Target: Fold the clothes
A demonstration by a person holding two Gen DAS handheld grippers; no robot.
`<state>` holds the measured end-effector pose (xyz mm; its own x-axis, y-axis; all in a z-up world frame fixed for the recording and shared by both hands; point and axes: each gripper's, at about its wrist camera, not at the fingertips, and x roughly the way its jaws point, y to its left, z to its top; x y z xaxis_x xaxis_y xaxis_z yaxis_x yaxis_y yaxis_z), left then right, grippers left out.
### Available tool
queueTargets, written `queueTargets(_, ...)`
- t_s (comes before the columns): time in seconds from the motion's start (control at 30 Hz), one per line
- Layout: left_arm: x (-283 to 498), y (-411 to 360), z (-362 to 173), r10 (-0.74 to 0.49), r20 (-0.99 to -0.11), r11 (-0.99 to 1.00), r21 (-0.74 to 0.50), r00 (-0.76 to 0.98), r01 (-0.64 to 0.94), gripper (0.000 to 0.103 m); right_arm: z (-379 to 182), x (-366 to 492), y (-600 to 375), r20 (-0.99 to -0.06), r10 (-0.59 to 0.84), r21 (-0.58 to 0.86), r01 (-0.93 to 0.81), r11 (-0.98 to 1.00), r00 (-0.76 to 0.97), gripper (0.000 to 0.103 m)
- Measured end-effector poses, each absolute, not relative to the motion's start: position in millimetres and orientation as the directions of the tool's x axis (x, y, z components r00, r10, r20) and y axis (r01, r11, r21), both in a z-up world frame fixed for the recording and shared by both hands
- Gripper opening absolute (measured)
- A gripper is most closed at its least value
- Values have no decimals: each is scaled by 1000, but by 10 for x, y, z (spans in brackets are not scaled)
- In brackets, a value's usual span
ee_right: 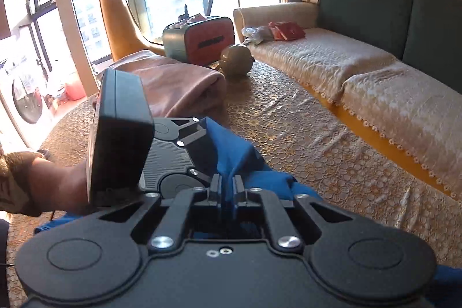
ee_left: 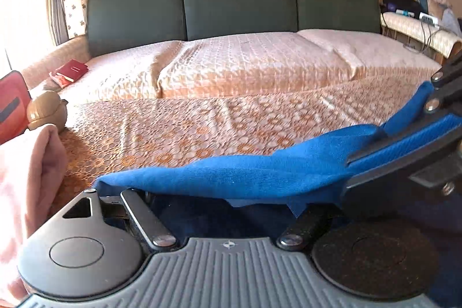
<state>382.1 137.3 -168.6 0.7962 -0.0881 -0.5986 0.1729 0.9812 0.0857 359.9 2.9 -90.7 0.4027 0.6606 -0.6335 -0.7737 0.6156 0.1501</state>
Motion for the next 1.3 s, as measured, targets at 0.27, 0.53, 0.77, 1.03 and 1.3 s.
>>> queueTargets(0.27, 3426, 1818, -1611, -221, -665, 955, 2, 713, 298, 78, -869, 3596, -114, -622, 685, 237, -743, 626, 379, 103)
queueTargets(0.53, 3036, 2188, -1513, -227, -663, 942, 36, 714, 333, 78, -1344, 3267, 205, -726, 636, 244, -767, 593, 261, 103)
queueTargets(0.77, 3392, 2016, -1313, -176, -564, 944, 136, 807, 301, 78, -1466, 3222, 147, -747, 619, 266, -745, 611, 241, 103)
queueTargets(1.03, 3945, 1820, -1592, -91, -655, 939, 196, 750, 284, 71, -1050, 3369, -291, -721, 588, 192, -709, 679, 368, 103)
queueTargets(1.3, 3713, 1954, -1871, -67, -685, 935, 210, 726, 284, 71, -1094, 3660, -490, -730, 489, 84, -647, 758, 478, 103)
